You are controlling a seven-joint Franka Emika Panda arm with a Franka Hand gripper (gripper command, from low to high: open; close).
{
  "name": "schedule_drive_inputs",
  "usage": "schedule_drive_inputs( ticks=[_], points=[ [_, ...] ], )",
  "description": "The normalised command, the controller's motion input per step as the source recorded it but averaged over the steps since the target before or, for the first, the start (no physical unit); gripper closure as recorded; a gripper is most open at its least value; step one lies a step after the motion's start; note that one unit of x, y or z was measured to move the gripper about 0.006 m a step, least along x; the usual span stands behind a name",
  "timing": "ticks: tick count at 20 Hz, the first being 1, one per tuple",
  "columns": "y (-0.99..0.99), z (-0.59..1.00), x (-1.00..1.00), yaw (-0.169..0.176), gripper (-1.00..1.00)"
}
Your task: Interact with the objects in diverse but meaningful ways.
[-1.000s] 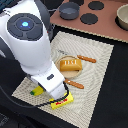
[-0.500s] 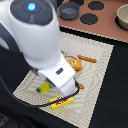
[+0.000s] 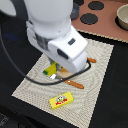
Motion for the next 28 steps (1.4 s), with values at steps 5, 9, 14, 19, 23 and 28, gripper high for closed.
schedule_drive_inputs(
  ticks=[5, 9, 14, 19, 23, 28],
  points=[
    [0.90, 0.13, -0.13, 0.047, 1.00],
    [0.88, 0.08, -0.19, 0.051, 1.00],
    [0.85, 0.00, -0.23, 0.053, 1.00],
    [0.86, 0.00, -0.23, 0.046, 1.00],
    [0.82, -0.02, -0.26, 0.050, 1.00],
    [0.77, -0.06, -0.27, 0.057, 1.00]
  ],
)
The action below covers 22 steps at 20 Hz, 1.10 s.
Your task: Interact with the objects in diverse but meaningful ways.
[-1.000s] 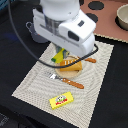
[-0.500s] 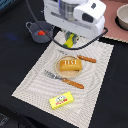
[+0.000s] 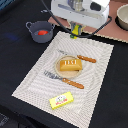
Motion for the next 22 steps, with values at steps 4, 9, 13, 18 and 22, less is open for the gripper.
schedule_drive_inputs(
  ticks=[4, 9, 13, 18, 22],
  points=[
    [0.49, -0.28, -0.37, 0.065, 1.00],
    [0.25, -0.45, -0.49, 0.063, 1.00],
    [0.13, -0.54, -0.50, 0.058, 1.00],
    [0.09, -0.56, -0.48, 0.049, 1.00],
    [0.06, -0.50, -0.43, 0.043, 1.00]
  ],
)
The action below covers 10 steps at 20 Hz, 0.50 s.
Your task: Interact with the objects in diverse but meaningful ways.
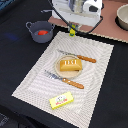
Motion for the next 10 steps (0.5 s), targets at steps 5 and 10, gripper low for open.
schedule_drive_inputs(
  ticks=[5, 10],
  points=[
    [0.03, -0.45, -0.40, 0.036, 1.00],
    [0.05, -0.08, -0.25, 0.007, -1.00]
  ],
)
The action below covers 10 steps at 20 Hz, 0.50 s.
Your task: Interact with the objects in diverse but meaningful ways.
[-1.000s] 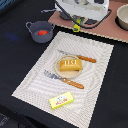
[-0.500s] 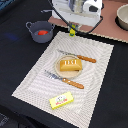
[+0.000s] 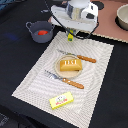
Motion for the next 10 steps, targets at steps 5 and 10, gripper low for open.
schedule_drive_inputs(
  ticks=[5, 10],
  points=[
    [0.06, -0.03, -0.21, 0.003, -1.00],
    [0.03, 0.20, -0.10, 0.006, -1.00]
  ],
)
